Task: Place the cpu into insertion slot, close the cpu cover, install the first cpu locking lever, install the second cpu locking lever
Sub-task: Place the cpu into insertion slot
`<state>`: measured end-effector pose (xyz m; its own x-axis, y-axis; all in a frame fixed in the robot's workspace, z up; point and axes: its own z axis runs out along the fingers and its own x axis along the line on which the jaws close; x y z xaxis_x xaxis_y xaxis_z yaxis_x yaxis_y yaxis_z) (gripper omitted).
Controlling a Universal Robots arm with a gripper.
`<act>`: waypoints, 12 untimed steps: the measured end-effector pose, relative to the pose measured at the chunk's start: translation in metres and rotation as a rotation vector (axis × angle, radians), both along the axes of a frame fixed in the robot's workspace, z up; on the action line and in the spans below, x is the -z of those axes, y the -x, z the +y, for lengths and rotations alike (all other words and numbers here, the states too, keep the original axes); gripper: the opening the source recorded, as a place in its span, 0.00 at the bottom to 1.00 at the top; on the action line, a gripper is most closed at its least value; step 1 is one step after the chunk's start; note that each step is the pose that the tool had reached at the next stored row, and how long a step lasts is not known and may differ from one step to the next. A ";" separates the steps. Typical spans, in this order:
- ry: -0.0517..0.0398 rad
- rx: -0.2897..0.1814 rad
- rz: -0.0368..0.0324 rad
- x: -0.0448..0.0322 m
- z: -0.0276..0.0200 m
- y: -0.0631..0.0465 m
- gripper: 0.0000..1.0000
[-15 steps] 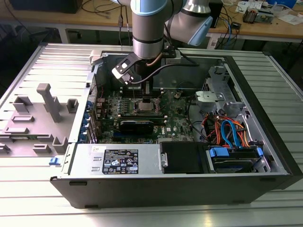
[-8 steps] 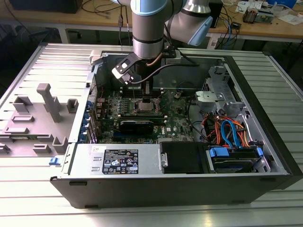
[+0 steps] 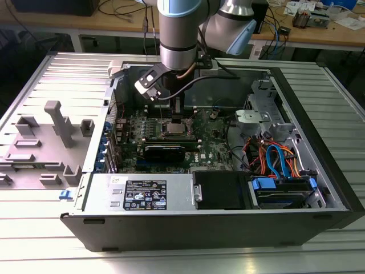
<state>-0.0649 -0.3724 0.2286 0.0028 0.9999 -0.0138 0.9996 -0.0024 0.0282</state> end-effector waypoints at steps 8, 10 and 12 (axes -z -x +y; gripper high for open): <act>-0.0006 0.000 0.0020 -0.0110 0.0001 0.000 0.11; -0.0004 0.000 0.0022 -0.0112 0.0000 0.000 0.11; -0.0006 0.000 0.0021 -0.0112 0.0000 0.000 0.11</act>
